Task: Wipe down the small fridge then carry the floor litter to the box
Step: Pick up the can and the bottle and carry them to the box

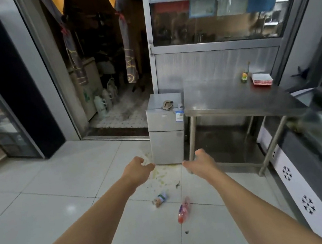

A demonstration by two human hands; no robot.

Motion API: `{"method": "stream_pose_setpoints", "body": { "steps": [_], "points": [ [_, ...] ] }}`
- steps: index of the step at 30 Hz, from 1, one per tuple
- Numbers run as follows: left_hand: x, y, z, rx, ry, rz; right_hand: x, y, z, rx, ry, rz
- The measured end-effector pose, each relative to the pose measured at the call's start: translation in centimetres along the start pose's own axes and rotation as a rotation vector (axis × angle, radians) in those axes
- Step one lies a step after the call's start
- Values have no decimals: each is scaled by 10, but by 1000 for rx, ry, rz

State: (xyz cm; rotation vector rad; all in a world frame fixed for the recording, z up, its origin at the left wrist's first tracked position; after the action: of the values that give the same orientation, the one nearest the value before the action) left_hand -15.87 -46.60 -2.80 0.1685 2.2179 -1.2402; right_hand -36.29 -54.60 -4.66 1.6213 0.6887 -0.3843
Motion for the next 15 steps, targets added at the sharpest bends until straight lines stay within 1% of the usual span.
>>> {"method": "stream_pose_setpoints", "body": {
  "steps": [4, 8, 15],
  "points": [
    [-7, -22, 73, -3, 21, 6, 17, 21, 71, 24, 23, -10],
    [-7, -38, 157, -6, 51, 36, 35, 27, 140, 61, 13, 3],
    [16, -62, 324, 26, 222, 123, 73, 16, 269, 202, -72, 83]
  ]
}}
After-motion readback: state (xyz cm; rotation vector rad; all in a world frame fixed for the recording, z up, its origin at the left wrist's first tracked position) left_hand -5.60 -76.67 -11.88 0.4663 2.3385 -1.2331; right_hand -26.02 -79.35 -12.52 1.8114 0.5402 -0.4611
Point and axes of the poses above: each hand's wrist, its own z-axis towards the middle knuckle, its own x-axis out of the palm, y = z × x, the point moved 6 cm from there along z, towards the middle knuckle, and after that the axes turned 5 degrees about -x, right-handed, at the moved point
